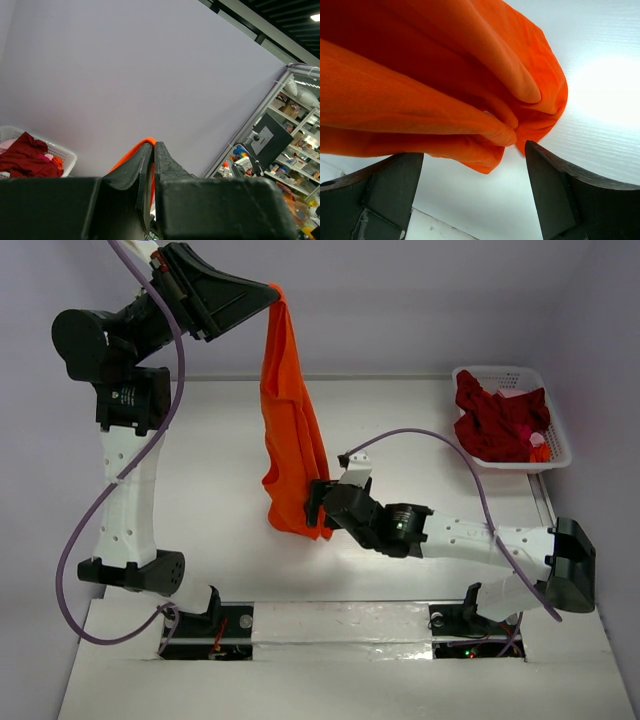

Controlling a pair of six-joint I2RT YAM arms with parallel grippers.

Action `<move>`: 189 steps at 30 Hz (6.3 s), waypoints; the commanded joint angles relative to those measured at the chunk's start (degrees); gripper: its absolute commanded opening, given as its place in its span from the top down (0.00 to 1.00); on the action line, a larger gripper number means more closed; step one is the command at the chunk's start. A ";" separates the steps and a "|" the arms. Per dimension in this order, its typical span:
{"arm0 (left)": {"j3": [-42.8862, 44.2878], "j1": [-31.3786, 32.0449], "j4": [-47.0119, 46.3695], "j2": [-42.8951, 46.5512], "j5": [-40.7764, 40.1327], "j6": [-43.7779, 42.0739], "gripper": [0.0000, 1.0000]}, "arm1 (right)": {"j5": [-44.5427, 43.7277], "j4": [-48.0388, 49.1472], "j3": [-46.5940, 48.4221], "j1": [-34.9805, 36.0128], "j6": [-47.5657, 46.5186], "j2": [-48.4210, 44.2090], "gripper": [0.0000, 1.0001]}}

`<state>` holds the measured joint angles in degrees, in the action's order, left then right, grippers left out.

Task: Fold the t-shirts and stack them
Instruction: Flatten out the tshirt

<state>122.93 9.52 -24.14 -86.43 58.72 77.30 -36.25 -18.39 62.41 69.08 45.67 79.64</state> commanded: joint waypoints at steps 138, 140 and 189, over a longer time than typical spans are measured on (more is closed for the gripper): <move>-0.94 -0.29 -3.63 3.64 -0.62 -0.57 1.00 | -5.86 5.30 -0.10 4.93 10.58 6.84 0.53; -0.94 -0.29 -3.63 3.55 -0.54 -0.48 1.00 | -5.67 5.03 0.43 4.93 10.93 8.60 0.51; -1.99 -1.34 -4.25 3.90 -0.18 -0.04 1.00 | -4.44 5.30 -2.38 7.56 16.73 11.60 1.00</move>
<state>120.49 8.51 -24.40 -84.14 58.78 77.17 -38.17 -13.30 59.29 76.16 61.32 92.62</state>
